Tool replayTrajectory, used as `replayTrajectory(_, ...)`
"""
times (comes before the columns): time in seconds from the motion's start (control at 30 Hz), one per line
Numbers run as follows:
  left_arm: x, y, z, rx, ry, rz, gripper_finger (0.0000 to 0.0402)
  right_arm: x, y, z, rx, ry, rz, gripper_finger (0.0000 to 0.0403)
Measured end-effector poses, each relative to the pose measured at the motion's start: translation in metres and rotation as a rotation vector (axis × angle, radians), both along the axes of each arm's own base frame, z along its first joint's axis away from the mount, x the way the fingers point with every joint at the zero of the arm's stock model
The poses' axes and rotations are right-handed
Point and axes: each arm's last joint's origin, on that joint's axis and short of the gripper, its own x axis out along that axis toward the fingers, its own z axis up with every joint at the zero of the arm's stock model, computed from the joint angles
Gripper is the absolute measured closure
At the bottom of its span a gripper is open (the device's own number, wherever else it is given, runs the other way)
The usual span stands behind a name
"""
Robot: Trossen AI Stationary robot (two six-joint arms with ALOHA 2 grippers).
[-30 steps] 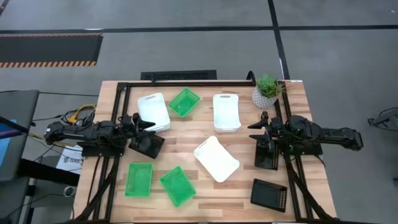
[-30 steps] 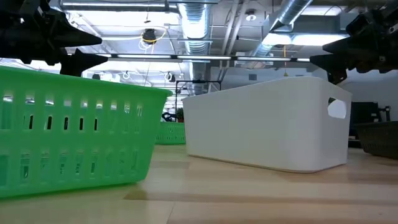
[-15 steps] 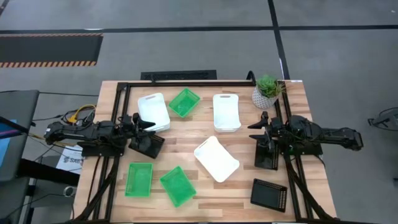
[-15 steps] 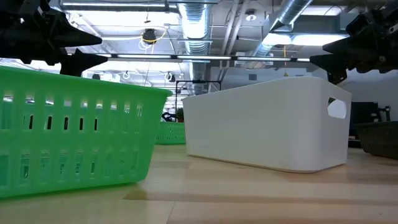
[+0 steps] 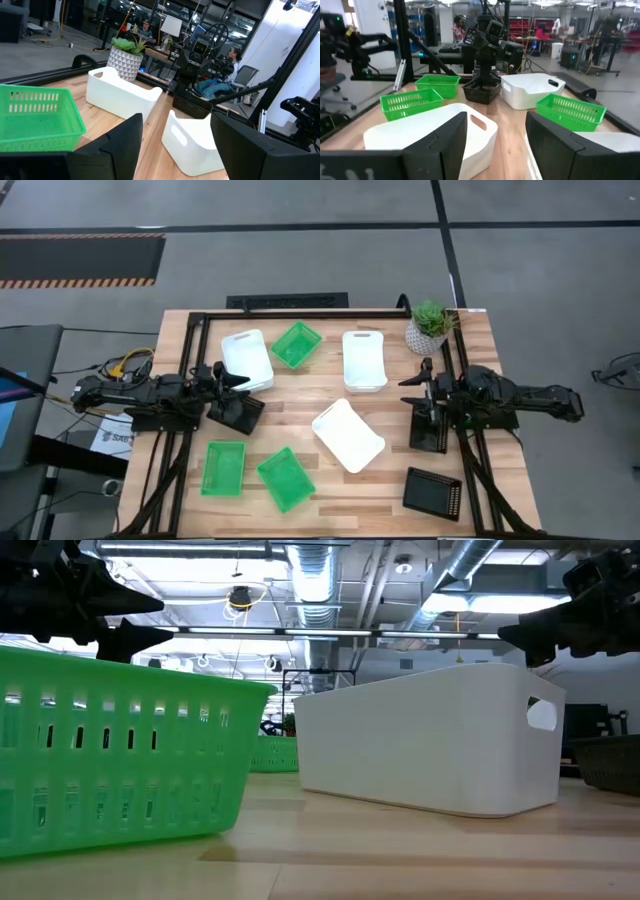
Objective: Stack baskets by color
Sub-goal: Stack the top right white bin on top of the top white bin
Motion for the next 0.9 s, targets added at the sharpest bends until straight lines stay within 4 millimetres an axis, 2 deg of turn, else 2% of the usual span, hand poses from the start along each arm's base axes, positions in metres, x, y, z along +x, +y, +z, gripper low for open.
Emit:
replayTrajectory(0.3, 0.000, 0.001, 0.001, -0.016, -0.008, 0.048, 0.0178, 0.000, 0.000, 0.000, 0.017, -0.004, 0.000, 0.0177)
replayTrajectory(0.73, 0.000, 0.002, 0.001, -0.024, -0.011, 0.053, 0.0178, -0.001, 0.000, 0.012, 0.509, -0.108, 0.050, 0.0177)
replayTrajectory(0.9, -0.001, 0.002, 0.003, -0.045, -0.036, 0.069, 0.0178, -0.001, 0.000, 0.014, 0.531, -0.126, 0.054, 0.0177)
